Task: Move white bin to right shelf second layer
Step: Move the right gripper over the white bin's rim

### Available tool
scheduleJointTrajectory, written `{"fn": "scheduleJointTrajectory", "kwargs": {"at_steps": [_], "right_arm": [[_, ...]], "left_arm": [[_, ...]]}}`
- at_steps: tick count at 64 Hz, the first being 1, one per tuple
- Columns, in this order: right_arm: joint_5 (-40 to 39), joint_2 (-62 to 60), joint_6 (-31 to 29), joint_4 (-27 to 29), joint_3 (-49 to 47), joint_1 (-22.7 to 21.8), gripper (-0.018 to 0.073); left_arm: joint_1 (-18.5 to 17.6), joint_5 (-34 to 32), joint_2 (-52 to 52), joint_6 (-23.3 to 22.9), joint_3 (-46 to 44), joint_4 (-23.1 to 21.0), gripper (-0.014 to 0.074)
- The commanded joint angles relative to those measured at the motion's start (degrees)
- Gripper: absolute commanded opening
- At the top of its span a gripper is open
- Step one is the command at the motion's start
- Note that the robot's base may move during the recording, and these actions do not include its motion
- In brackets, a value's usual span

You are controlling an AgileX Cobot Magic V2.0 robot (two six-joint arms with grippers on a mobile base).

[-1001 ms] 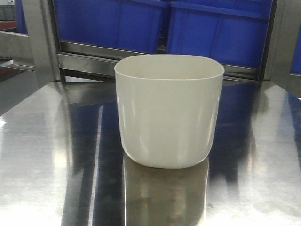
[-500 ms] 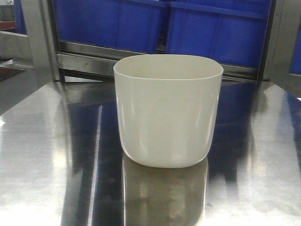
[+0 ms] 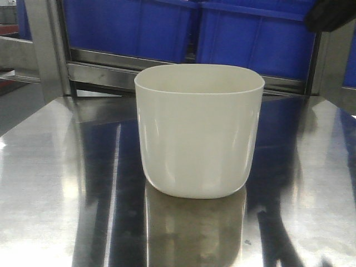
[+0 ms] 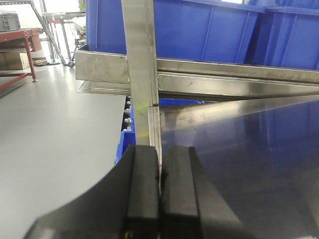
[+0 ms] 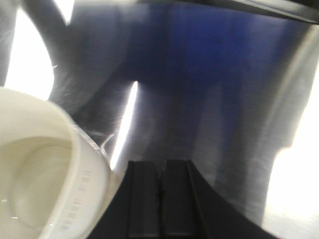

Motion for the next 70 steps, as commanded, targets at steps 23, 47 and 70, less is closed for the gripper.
{"fn": "scheduleJointTrajectory", "kwargs": {"at_steps": [23,47,70], "right_arm": [[7.58,3.00,-0.11,0.48,-10.44,5.72,0.0393],[10.01,3.13,-0.11,3.20,-12.38,5.85,0.0393],[12.09,5.75,-0.12,4.69,-12.86,6.15,0.0394]], "left_arm": [[-0.21,-4.90,-0.80,-0.20,2.11,-0.31,0.0085],[-0.21,-4.90,-0.80,-0.20,2.11,-0.31,0.0085],[-0.21,-4.90,-0.80,-0.20,2.11,-0.31,0.0085]]}}
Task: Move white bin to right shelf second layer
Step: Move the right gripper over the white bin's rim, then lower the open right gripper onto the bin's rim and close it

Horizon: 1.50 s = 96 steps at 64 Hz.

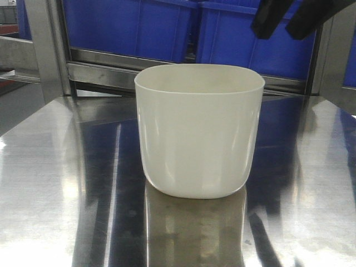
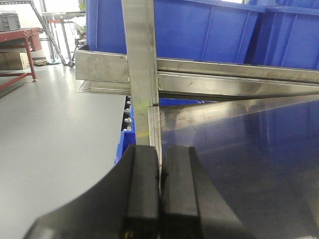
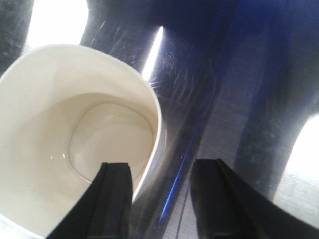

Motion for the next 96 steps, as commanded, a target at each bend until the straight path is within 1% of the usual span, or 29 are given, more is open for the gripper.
{"fn": "scheduleJointTrajectory", "kwargs": {"at_steps": [1,6,16,28,40,96], "right_arm": [[-1.98,-0.95,-0.12,0.60,-2.68,0.06,0.0394],[-1.22,-0.20,-0.12,1.67,-3.50,0.06,0.0394],[2.30,1.95,-0.12,1.81,-6.18,0.06,0.0394],[2.52,3.68,-0.12,1.81,-8.07,0.06,0.0436],[3.43,5.72,-0.12,1.81,-8.13,0.06,0.0435],[1.56,14.32,-0.12,2.67,-8.37,0.06,0.0435]], "left_arm": [[-0.21,-4.90,-0.80,-0.20,2.11,-0.31,0.0085],[-0.21,-4.90,-0.80,-0.20,2.11,-0.31,0.0085],[-0.21,-4.90,-0.80,-0.20,2.11,-0.31,0.0085],[-0.21,-4.90,-0.80,-0.20,2.11,-0.31,0.0085],[-0.21,-4.90,-0.80,-0.20,2.11,-0.31,0.0085],[-0.21,-4.90,-0.80,-0.20,2.11,-0.31,0.0085]]}}
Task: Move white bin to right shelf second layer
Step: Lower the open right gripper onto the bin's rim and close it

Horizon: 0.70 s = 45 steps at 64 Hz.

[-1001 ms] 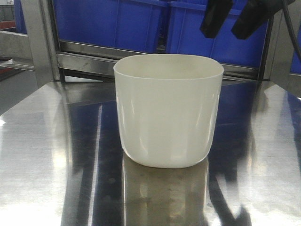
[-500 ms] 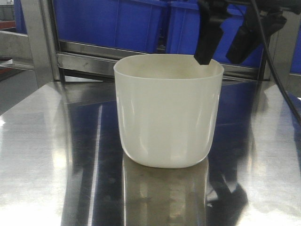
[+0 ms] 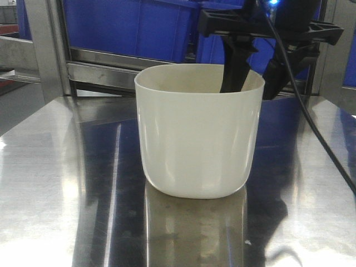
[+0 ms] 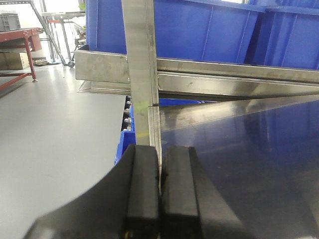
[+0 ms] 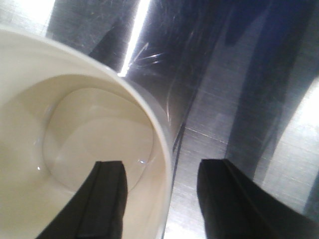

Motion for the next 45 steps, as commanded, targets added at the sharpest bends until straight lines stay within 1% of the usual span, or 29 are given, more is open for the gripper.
{"fn": "scheduleJointTrajectory", "kwargs": {"at_steps": [1,45], "right_arm": [[-2.35,-1.51,-0.12,0.24,-1.98,0.06,0.0435],[-2.23,2.36,-0.12,0.24,-1.98,0.06,0.0433]], "left_arm": [[-0.21,-4.90,-0.80,-0.20,2.11,-0.31,0.0085],[-0.21,-4.90,-0.80,-0.20,2.11,-0.31,0.0085]]}}
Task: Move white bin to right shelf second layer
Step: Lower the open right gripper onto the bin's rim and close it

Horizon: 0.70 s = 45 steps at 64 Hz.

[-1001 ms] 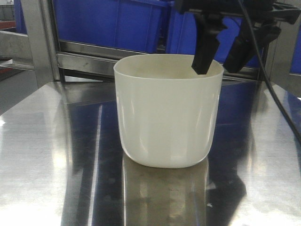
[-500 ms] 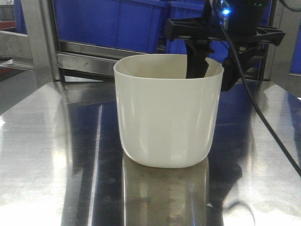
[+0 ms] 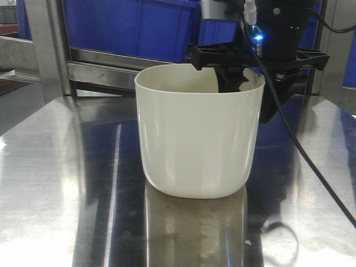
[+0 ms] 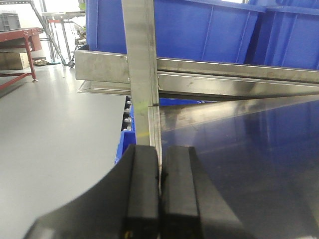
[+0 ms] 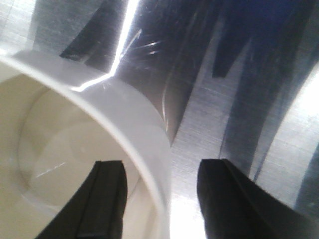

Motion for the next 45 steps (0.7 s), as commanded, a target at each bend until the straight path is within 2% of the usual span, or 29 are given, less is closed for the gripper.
{"fn": "scheduleJointTrajectory", "kwargs": {"at_steps": [1,29,37,45], "right_arm": [[-1.62,-2.27,-0.12,0.24,-1.89,0.06,0.0433],[-0.14,-0.82,-0.12,0.24,-1.89,0.06,0.0418],[-0.27,-0.97,-0.07,0.24,-1.97,0.06,0.0281],[-1.55,-1.97,-0.07,0.24,-1.95,0.06,0.0075]], "left_arm": [[-0.21,-4.90,-0.80,-0.20,2.11,-0.31,0.0085],[-0.21,-4.90,-0.80,-0.20,2.11,-0.31,0.0085],[-0.21,-4.90,-0.80,-0.20,2.11,-0.31,0.0085],[-0.21,-4.90,-0.80,-0.20,2.11,-0.31,0.0085]]}}
